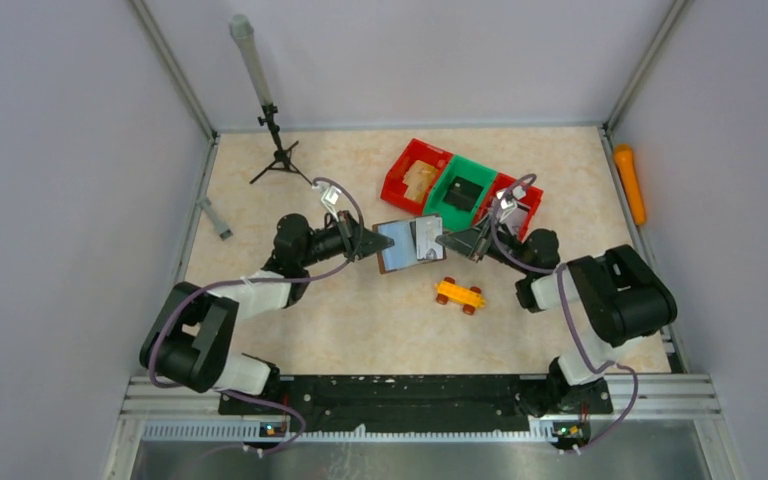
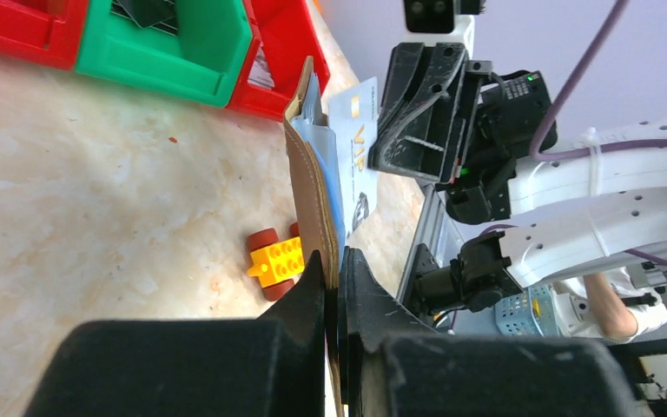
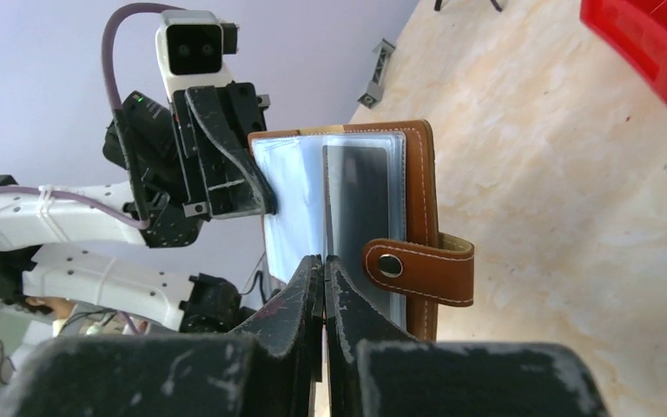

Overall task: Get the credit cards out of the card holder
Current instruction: Remove the credit card from the card holder, then place the credit card in the storage box.

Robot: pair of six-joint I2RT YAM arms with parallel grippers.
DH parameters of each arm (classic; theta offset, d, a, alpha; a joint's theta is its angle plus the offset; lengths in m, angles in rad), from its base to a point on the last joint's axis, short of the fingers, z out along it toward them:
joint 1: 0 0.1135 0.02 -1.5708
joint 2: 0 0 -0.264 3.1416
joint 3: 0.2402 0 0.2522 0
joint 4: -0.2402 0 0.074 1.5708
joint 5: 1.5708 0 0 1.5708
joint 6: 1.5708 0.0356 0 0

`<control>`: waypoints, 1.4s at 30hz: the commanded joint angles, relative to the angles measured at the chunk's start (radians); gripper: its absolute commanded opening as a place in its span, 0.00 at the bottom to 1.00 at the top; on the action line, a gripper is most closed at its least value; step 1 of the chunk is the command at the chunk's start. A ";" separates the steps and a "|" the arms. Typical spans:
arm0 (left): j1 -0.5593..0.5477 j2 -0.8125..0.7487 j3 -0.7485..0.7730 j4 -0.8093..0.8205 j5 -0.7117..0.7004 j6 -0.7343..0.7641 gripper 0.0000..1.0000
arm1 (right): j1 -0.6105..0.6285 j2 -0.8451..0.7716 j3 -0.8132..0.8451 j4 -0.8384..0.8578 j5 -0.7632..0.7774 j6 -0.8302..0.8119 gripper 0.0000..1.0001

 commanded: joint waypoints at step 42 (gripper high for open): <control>0.000 -0.144 0.032 -0.280 -0.208 0.169 0.07 | 0.068 -0.482 0.318 -1.544 1.333 0.246 0.00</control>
